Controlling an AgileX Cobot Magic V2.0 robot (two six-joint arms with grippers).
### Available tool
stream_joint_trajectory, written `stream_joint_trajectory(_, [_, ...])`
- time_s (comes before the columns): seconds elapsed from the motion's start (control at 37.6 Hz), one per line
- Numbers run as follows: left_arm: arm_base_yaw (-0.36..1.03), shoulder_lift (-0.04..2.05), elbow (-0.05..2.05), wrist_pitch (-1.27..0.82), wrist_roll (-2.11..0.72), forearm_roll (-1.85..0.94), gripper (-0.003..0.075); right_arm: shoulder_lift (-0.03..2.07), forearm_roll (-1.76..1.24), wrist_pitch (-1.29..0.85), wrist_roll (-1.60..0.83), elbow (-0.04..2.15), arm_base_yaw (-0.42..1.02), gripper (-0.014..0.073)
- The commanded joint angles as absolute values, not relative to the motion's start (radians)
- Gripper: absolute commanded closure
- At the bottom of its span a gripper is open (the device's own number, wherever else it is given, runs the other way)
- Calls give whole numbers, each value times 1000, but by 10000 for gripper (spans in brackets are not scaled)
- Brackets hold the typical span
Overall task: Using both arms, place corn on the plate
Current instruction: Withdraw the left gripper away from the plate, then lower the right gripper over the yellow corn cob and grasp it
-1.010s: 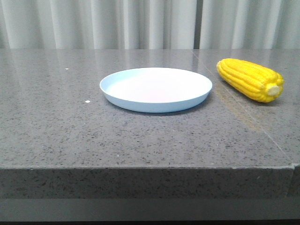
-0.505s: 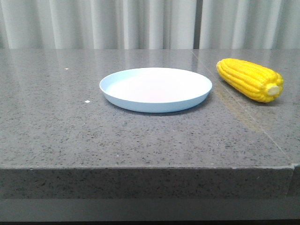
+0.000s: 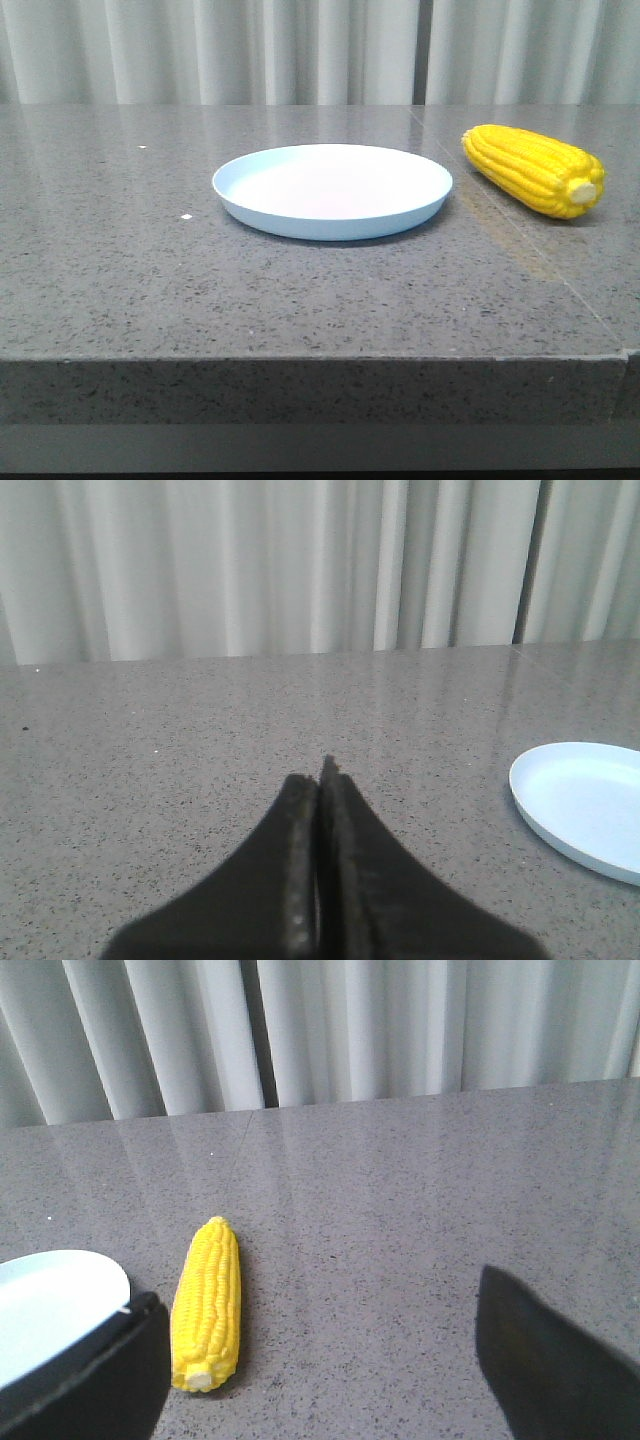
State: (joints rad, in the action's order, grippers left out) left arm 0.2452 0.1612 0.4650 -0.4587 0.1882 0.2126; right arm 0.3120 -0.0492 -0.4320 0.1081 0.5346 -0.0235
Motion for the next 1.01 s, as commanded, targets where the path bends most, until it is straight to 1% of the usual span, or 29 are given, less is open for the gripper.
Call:
stream_joint_trajectory(0.0, [244, 172, 489, -381, 201, 218, 741, 329, -49, -337, 103, 571, -21, -48])
stream_joint_trajectory(0.11, [244, 172, 489, -381, 201, 218, 741, 341, -49, -325, 103, 571, -21, -48])
stream_joint_trajectory(0.21, [244, 172, 489, -381, 201, 218, 741, 403, -49, -327, 103, 575, -21, -48])
stream_joint_trajectory(0.45, [244, 172, 489, -381, 201, 218, 741, 685, -49, -341, 103, 681, -20, -48])
stream_joint_trajectory(0.66, [244, 172, 489, -381, 201, 218, 741, 930, -49, -373, 103, 854, 38, -48])
stream_joint_trajectory(0.85, [244, 172, 489, -381, 201, 218, 741, 1209, -49, -538, 103, 1078, 173, -48])
stream_joint_trajectory(0.98, [244, 172, 489, -381, 201, 218, 741, 1414, -49, -650, 103, 1229, 211, -48])
